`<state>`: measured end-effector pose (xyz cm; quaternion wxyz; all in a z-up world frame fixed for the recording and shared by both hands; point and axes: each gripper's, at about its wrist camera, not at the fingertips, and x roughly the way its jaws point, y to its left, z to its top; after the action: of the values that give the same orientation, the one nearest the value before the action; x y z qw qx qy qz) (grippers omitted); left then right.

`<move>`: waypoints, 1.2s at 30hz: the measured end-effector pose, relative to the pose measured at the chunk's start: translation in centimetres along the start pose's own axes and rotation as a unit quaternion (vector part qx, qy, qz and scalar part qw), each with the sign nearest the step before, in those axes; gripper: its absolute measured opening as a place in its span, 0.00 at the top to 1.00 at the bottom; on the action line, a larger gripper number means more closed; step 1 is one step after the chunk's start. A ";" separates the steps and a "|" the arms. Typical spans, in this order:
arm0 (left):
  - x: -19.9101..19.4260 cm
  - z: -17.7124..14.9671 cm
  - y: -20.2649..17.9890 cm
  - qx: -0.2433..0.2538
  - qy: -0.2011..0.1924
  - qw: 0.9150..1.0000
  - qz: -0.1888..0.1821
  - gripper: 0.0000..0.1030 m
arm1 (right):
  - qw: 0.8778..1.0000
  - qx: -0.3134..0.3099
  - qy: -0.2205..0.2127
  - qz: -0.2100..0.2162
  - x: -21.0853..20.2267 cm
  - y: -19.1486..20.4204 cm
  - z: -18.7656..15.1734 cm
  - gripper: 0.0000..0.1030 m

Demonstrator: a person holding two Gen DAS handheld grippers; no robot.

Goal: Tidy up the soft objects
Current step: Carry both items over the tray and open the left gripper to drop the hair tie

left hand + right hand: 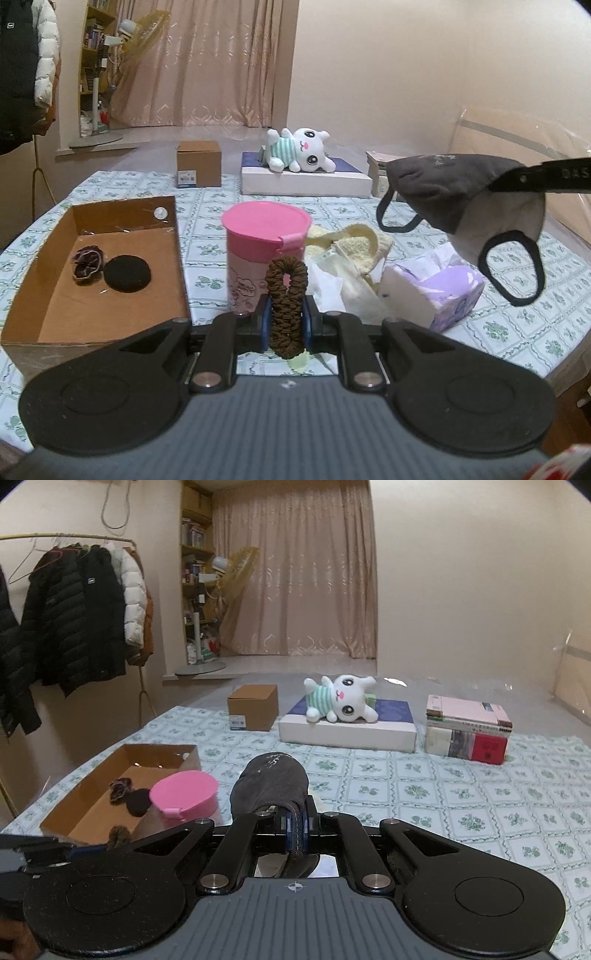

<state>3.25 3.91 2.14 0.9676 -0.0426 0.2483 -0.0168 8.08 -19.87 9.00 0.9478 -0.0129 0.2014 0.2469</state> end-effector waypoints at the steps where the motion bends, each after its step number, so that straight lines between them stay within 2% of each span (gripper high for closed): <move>1: -0.2 0.0 0.2 -0.002 -0.001 1.000 0.003 0.85 | 1.000 -0.001 -0.004 0.005 -0.4 0.4 0.1 0.95; 9: -2.1 0.6 3.2 -0.009 -0.013 0.999 0.037 0.85 | 0.998 -0.004 -0.036 0.059 -1.1 3.9 2.8 0.95; 20: -4.5 1.4 10.2 -0.022 -0.011 0.994 0.104 0.85 | 0.988 -0.019 -0.028 0.151 3.3 11.0 4.9 0.95; 28: -4.7 1.7 14.7 -0.034 -0.002 0.992 0.124 0.85 | 0.983 -0.021 0.007 0.181 9.1 16.1 4.6 0.95; 36: -2.5 1.9 18.5 -0.043 0.013 0.990 0.131 0.85 | 0.982 -0.051 0.031 0.182 14.5 20.3 3.5 0.95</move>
<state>2.20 22.63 3.28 0.9554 -0.0506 0.2648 0.1205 11.30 5.10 8.09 0.8785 -0.0324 0.2171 0.4244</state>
